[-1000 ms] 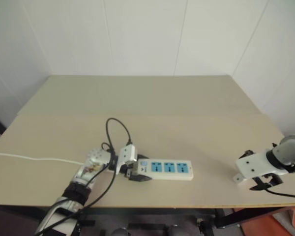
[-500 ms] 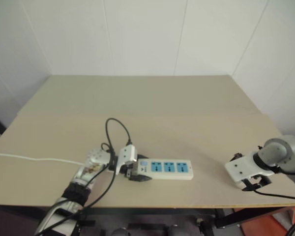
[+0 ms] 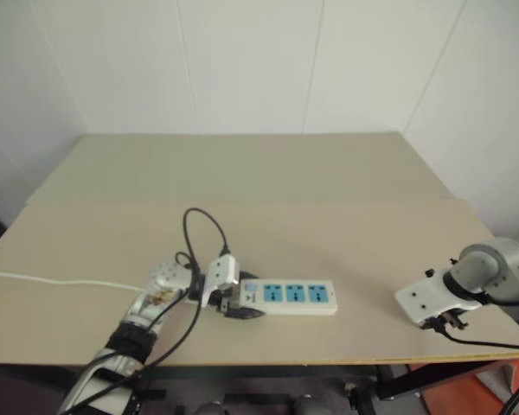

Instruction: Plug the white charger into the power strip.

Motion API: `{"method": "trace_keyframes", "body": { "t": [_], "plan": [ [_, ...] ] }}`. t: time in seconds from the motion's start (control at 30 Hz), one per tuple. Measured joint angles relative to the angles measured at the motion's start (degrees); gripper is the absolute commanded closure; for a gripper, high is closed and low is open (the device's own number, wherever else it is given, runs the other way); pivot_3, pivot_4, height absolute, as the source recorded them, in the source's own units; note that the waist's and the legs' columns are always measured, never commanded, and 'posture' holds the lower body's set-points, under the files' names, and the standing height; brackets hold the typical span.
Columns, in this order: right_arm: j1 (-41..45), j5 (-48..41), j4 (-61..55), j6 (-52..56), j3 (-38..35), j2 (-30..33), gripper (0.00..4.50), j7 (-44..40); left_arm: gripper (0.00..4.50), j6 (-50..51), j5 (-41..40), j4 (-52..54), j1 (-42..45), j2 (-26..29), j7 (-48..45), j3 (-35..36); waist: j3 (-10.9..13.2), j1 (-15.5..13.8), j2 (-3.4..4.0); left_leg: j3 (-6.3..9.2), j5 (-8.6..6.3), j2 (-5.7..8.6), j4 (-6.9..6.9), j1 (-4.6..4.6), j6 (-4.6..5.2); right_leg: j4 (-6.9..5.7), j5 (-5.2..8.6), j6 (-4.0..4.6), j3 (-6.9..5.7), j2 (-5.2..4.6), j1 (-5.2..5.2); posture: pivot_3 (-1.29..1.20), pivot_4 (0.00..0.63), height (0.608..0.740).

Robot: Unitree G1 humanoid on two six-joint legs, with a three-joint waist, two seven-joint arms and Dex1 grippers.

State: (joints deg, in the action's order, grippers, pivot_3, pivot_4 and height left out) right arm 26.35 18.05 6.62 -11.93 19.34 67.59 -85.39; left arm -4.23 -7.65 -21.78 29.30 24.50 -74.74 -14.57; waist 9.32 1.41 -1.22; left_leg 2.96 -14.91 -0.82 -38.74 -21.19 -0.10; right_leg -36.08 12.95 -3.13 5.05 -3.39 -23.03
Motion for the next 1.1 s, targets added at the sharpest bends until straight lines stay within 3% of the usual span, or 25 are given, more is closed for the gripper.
{"method": "trace_keyframes", "body": {
  "t": [0.27,0.47,0.53,0.73,0.9,1.1],
  "plan": [
    [0.3,-1.3,0.6,0.9,-0.8,-0.9,3.33,0.2,1.19,0.4,-0.2,0.1,0.0,0.4,0.0,0.0,0.0,0.2,-0.03,0.01,0.00,-0.01,0.00,0.00,0.00,0.00,-0.01,0.01,0.00,0.01,0.00,0.00,0.150,0.740],
    [5.8,-13.1,-2.2,10.2,-6.1,-7.6,3.33,0.3,1.19,-0.3,-0.2,-0.5,0.5,0.7,-0.1,-0.1,0.0,0.9,-0.01,0.07,0.00,-0.01,0.05,-0.03,0.01,-0.02,0.00,0.04,-0.01,0.01,-0.03,0.00,0.150,0.740],
    [7.4,-20.9,-4.3,14.1,-10.0,-10.9,3.33,0.3,1.19,-0.8,-0.3,-1.5,1.2,0.7,-0.1,-0.3,0.0,0.8,-0.03,0.11,-0.02,0.00,0.06,-0.06,0.03,0.00,0.00,0.04,-0.03,0.00,-0.02,0.00,0.150,0.740],
    [7.3,-33.0,-8.1,24.9,-15.4,-21.3,3.33,7.4,1.19,-1.4,-0.3,-3.1,2.2,0.7,-0.1,-0.3,0.0,0.8,-0.04,0.15,-0.02,0.00,0.05,-0.07,0.03,-0.05,-0.01,0.05,-0.07,0.00,-0.04,0.00,0.150,0.740],
    [4.1,-35.4,-12.7,28.8,-17.5,-32.1,3.33,19.9,1.19,-1.7,-0.3,-3.6,2.4,0.4,0.0,-0.3,0.0,0.8,-0.03,0.16,-0.02,0.01,0.05,-0.11,0.03,-0.07,-0.01,0.05,-0.09,0.00,-0.09,0.00,0.150,0.740],
    [3.5,-39.7,-14.1,32.9,-16.7,-38.1,3.33,23.0,1.19,-1.7,-0.3,-3.7,2.4,0.2,0.1,-0.3,0.0,0.7,-0.03,0.17,-0.02,0.01,0.04,-0.12,0.03,-0.06,-0.01,0.04,-0.11,0.00,-0.08,0.00,0.150,0.740]
  ]
}}
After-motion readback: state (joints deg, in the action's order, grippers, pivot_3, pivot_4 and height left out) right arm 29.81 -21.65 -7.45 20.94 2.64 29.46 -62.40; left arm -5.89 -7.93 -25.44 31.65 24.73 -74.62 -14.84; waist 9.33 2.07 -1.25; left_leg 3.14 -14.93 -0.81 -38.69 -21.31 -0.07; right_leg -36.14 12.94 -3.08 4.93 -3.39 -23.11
